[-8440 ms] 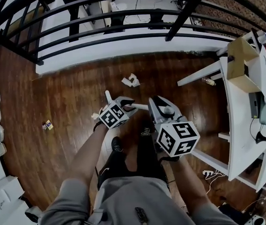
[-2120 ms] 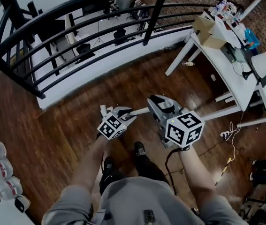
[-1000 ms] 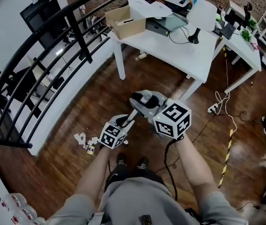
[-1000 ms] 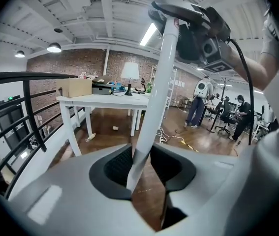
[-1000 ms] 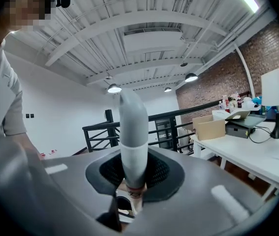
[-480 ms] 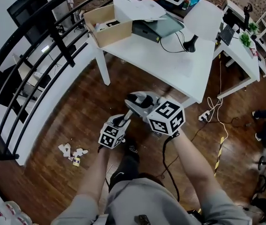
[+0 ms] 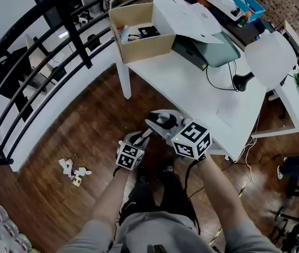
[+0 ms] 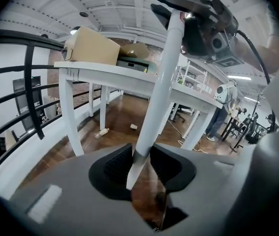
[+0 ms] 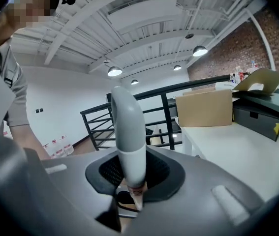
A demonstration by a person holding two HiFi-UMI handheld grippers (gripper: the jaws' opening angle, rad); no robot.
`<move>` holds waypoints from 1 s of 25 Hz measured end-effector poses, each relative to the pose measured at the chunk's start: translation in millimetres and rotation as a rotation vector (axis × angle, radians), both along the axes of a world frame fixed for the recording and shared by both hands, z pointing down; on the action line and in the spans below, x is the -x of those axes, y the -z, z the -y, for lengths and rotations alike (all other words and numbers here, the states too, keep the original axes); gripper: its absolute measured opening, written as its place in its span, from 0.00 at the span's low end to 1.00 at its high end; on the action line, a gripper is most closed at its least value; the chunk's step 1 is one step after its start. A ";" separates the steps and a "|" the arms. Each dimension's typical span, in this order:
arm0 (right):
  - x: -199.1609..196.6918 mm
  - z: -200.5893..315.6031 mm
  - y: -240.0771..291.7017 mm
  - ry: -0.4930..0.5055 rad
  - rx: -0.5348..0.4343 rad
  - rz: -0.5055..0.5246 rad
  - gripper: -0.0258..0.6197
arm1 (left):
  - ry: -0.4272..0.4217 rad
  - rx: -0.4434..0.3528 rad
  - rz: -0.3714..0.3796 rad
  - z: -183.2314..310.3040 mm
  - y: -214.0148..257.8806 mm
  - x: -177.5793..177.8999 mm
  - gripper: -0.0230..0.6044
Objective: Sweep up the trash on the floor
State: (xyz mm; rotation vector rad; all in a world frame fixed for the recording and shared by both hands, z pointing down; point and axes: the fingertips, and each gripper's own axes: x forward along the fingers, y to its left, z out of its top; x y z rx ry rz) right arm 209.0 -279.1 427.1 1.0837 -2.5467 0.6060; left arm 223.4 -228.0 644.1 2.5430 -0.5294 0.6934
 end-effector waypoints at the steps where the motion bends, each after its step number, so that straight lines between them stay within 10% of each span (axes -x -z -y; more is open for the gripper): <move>1: -4.1 8.2 -4.1 0.015 0.004 -0.005 0.14 | 0.016 0.005 0.003 7.7 -3.8 -4.6 0.22; 25: -165.8 38.6 7.4 -0.051 0.022 -0.042 0.25 | 0.298 0.047 0.059 96.4 -42.2 -81.3 0.23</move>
